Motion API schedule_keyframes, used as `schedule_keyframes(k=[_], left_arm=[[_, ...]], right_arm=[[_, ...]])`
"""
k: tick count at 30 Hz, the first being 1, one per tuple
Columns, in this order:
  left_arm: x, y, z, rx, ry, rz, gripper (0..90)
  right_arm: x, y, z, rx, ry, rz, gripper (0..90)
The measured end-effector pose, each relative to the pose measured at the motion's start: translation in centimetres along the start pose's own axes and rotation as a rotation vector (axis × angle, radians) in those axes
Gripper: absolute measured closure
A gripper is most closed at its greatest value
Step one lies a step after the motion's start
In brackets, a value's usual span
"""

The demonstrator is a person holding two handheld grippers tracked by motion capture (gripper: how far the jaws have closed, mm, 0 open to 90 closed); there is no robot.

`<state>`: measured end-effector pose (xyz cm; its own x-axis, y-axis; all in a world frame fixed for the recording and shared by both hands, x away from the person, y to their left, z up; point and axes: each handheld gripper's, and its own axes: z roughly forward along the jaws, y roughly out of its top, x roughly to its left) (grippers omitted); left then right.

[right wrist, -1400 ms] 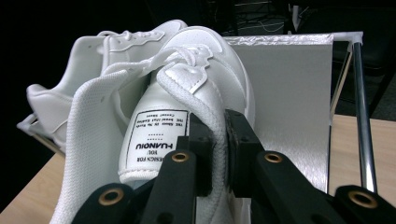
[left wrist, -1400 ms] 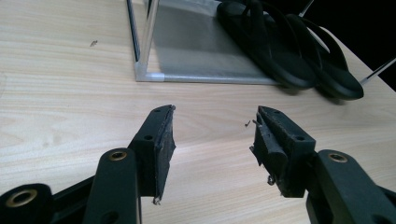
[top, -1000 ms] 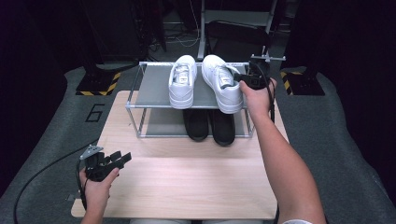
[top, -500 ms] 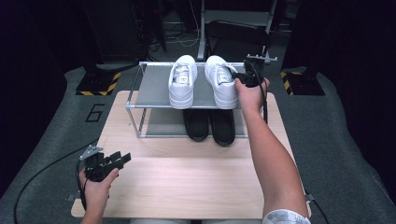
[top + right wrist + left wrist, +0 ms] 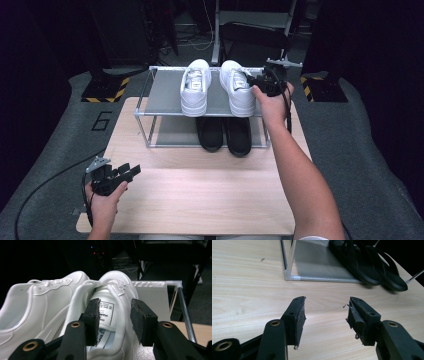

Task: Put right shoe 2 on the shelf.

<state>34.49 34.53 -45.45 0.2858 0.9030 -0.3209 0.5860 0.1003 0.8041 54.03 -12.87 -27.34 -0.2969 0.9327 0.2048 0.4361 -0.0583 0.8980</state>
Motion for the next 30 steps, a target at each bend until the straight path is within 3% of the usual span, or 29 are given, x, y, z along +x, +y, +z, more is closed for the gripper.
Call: schedule_keyframes(k=[3,7,13,20,24,30], left_arm=[[-0.1,-0.1,0.1,0.001,0.001,0.006,47.3],[-0.2,-0.2,0.0,-0.003,0.005,0.002,47.3],[-0.2,-0.2,0.1,0.004,0.008,0.011,47.2],[-0.4,-0.3,0.3,0.008,0.005,0.015,47.2],[-0.7,-0.3,0.6,0.009,-0.001,0.010,47.2],[-0.8,-0.4,1.0,0.001,-0.009,0.034,46.8]], right_arm=[[0.3,-0.2,-1.5,-0.021,0.018,-0.028,58.8],[0.2,-0.9,-3.6,-0.053,0.069,-0.008,57.5],[0.1,-3.1,-7.0,-0.071,0.126,-0.025,56.7],[-0.4,-6.3,-10.0,-0.070,0.153,-0.037,56.3],[-0.5,-8.7,-11.0,-0.047,0.156,-0.056,55.4],[-0.5,-12.9,-11.9,-0.032,0.148,-0.087,54.3]])
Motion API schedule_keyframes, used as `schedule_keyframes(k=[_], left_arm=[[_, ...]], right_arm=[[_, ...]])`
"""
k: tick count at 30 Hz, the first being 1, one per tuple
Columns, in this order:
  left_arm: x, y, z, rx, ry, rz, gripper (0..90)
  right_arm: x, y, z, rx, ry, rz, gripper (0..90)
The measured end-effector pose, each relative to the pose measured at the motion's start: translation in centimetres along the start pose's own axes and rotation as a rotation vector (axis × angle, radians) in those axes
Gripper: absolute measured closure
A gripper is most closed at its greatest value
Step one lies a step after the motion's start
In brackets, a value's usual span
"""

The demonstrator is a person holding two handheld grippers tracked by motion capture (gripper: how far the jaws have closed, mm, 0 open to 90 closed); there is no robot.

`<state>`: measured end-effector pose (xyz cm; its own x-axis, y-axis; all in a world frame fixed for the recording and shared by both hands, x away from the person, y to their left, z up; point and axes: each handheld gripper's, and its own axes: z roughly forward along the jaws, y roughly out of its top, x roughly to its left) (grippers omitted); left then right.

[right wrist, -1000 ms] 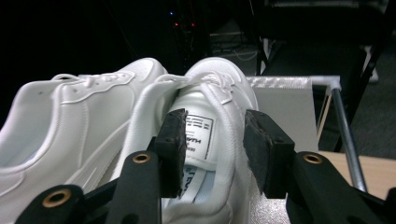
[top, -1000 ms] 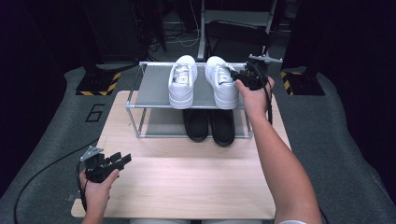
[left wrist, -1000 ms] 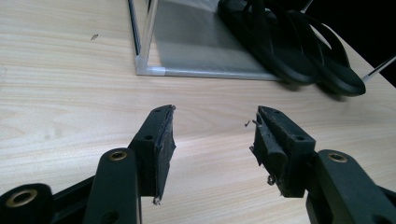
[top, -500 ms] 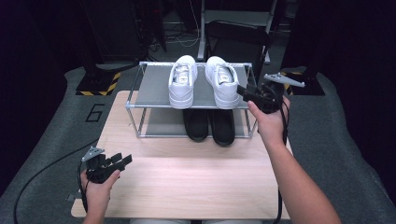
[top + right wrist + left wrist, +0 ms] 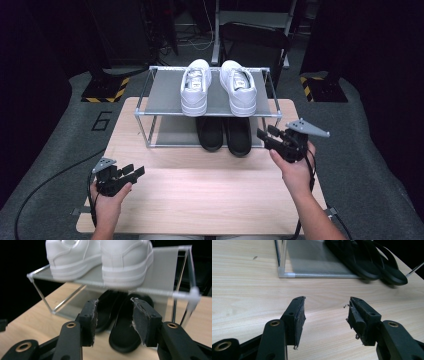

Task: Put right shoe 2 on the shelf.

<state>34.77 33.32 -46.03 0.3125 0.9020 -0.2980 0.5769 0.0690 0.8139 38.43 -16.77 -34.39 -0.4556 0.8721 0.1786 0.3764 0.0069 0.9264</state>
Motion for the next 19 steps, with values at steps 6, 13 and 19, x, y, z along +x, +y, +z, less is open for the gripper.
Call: schedule_keyframes(k=[6,13,19], left_arm=[[-0.1,-0.2,0.5,0.015,-0.019,0.022,46.3],[-0.3,-0.9,1.1,0.010,-0.019,0.034,45.2],[-0.1,-1.3,1.2,0.018,-0.010,0.062,43.7]], right_arm=[[0.0,-5.2,-0.8,0.028,-0.009,0.053,54.4],[-0.1,-10.8,-0.7,0.095,-0.038,0.057,54.4],[0.1,-13.7,-0.5,0.135,-0.067,0.031,52.9]])
